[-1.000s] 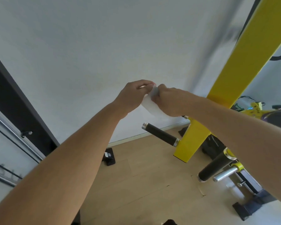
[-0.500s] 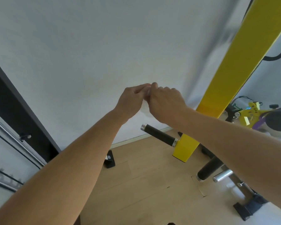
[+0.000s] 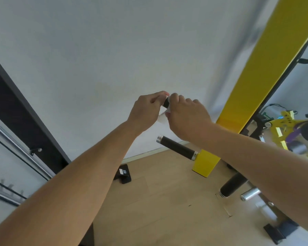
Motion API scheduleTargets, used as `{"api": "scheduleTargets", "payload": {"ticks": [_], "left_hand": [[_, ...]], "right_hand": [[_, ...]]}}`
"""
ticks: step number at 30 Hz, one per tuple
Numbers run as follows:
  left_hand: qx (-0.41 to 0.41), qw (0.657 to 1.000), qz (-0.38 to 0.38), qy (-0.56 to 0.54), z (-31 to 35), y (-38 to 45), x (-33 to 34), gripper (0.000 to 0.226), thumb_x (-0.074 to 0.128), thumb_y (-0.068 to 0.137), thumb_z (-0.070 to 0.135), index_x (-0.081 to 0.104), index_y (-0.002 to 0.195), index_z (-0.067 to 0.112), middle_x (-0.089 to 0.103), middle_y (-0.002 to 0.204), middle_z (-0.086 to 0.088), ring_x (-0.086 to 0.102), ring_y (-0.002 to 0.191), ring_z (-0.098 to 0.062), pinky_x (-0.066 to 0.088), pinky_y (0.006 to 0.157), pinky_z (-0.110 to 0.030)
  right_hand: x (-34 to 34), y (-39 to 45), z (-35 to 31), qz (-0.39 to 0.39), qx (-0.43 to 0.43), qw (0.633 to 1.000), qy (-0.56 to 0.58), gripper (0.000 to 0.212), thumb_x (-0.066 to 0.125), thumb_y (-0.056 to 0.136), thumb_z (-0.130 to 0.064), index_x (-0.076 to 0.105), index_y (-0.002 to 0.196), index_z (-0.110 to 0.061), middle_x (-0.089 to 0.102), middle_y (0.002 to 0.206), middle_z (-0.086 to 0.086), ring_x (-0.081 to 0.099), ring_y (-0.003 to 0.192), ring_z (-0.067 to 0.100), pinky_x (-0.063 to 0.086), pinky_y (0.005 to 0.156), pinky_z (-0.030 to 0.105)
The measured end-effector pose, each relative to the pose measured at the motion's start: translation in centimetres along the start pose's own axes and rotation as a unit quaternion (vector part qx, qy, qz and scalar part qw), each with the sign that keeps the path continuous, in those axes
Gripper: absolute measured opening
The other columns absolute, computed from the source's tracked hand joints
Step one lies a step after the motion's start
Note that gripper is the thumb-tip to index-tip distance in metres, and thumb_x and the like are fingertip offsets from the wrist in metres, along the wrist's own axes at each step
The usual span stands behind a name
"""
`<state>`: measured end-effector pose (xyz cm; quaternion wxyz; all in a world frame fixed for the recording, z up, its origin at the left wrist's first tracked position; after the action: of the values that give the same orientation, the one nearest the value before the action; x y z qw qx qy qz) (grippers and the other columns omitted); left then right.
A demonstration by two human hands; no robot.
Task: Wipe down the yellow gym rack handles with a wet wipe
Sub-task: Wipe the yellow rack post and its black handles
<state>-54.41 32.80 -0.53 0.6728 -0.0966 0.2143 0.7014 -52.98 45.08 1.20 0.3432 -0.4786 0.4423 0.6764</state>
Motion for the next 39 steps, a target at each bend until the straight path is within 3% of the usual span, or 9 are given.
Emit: {"api": "scheduleTargets", "payload": {"ticks": [7,13,16,22,27,31,33,36,39], "left_hand": [[-0.021,1.000,0.003,-0.010,-0.1,-0.2,-0.2,0.034,0.045,0.105,0.037,0.069,0.127,0.026,0.071,0.119,0.006,0.060,0.107,-0.011,0.040,0.079,-0.011],[-0.012,1.000,-0.005,0.002,-0.3,0.0,-0.5,0.031,0.046,0.104,0.036,0.073,0.119,0.033,0.075,0.113,0.007,0.066,0.105,-0.013,0.047,0.083,-0.018],[-0.018,1.000,-0.001,-0.007,-0.4,0.0,-0.8,0.031,0.048,0.104,0.035,0.073,0.122,0.030,0.074,0.115,0.007,0.065,0.108,-0.013,0.048,0.086,-0.013],[-0.012,1.000,-0.008,0.014,-0.2,-0.2,-0.4,0.036,0.043,0.105,0.043,0.067,0.130,0.031,0.070,0.117,0.003,0.063,0.098,-0.016,0.039,0.060,0.004],[-0.013,1.000,-0.023,-0.007,-0.2,-0.3,0.2,0.031,0.045,0.105,0.040,0.070,0.123,0.038,0.073,0.109,0.005,0.062,0.088,-0.012,0.045,0.077,-0.020],[-0.009,1.000,-0.018,-0.006,0.0,-0.5,0.1,0.034,0.046,0.105,0.035,0.065,0.133,0.029,0.068,0.131,0.008,0.060,0.120,-0.006,0.043,0.105,-0.021],[-0.004,1.000,-0.015,0.021,0.0,-0.4,-0.2,0.035,0.046,0.105,0.037,0.067,0.131,0.028,0.070,0.126,0.007,0.063,0.113,-0.009,0.044,0.091,-0.011],[-0.005,0.999,-0.015,0.034,0.0,-0.4,-0.4,0.035,0.043,0.105,0.039,0.068,0.128,0.029,0.067,0.101,0.007,0.057,0.063,0.004,0.037,0.054,-0.001],[-0.002,0.999,-0.018,0.045,0.1,-0.3,-0.1,0.035,0.041,0.106,0.040,0.068,0.126,0.032,0.064,0.098,0.005,0.052,0.060,-0.001,0.037,0.050,-0.004]], "right_hand": [[-1.4,-0.6,1.6,-0.121,0.029,0.992,-0.028,0.028,0.043,0.105,-0.028,0.044,0.128,-0.012,0.047,0.080,-0.001,0.057,0.072,0.016,0.054,0.077,0.036],[0.0,1.0,-0.1,-0.044,-0.041,0.998,-0.034,0.033,0.034,0.106,-0.027,0.049,0.132,-0.014,0.044,0.094,0.002,0.046,0.072,0.017,0.043,0.074,0.034],[-0.8,-0.2,0.3,-0.058,-0.004,0.996,-0.072,0.029,0.034,0.107,-0.032,0.045,0.123,-0.010,0.057,0.092,0.001,0.051,0.072,0.020,0.042,0.088,0.040],[-3.1,-4.9,1.3,-0.157,-0.004,0.938,-0.308,0.041,0.042,0.103,-0.026,0.040,0.137,-0.003,0.039,0.083,0.015,0.065,0.093,0.026,0.031,0.111,0.061],[-1.9,-1.2,0.3,-0.072,0.008,0.987,-0.142,0.028,0.032,0.103,-0.019,0.049,0.122,-0.008,0.047,0.085,0.003,0.062,0.080,0.023,0.040,0.091,0.042],[-0.6,0.7,-0.4,-0.041,0.008,0.992,-0.122,0.034,0.030,0.104,-0.021,0.046,0.130,-0.005,0.057,0.096,0.006,0.059,0.083,0.024,0.038,0.091,0.040],[-1.2,-1.4,0.5,-0.100,0.013,0.976,-0.191,0.036,0.036,0.105,-0.028,0.043,0.133,-0.006,0.057,0.092,0.010,0.064,0.091,0.027,0.036,0.103,0.049],[-2.6,-5.5,1.8,-0.172,-0.047,0.919,-0.351,0.052,0.047,0.102,-0.032,0.035,0.143,-0.003,0.037,0.083,0.013,0.062,0.106,0.033,0.027,0.112,0.064],[-2.9,-6.8,2.4,-0.166,-0.088,0.897,-0.399,0.056,0.044,0.104,-0.031,0.030,0.147,0.002,0.036,0.093,0.018,0.062,0.106,0.033,0.019,0.114,0.067]]}}
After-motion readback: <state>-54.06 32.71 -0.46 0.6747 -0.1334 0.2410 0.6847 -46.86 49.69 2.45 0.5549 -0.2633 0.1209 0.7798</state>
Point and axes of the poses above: each hand's wrist, its own y-axis towards the middle knuckle, its own x-axis out of the palm, z = x × y, the point moved 3 cm from there along y, towards the middle knuckle
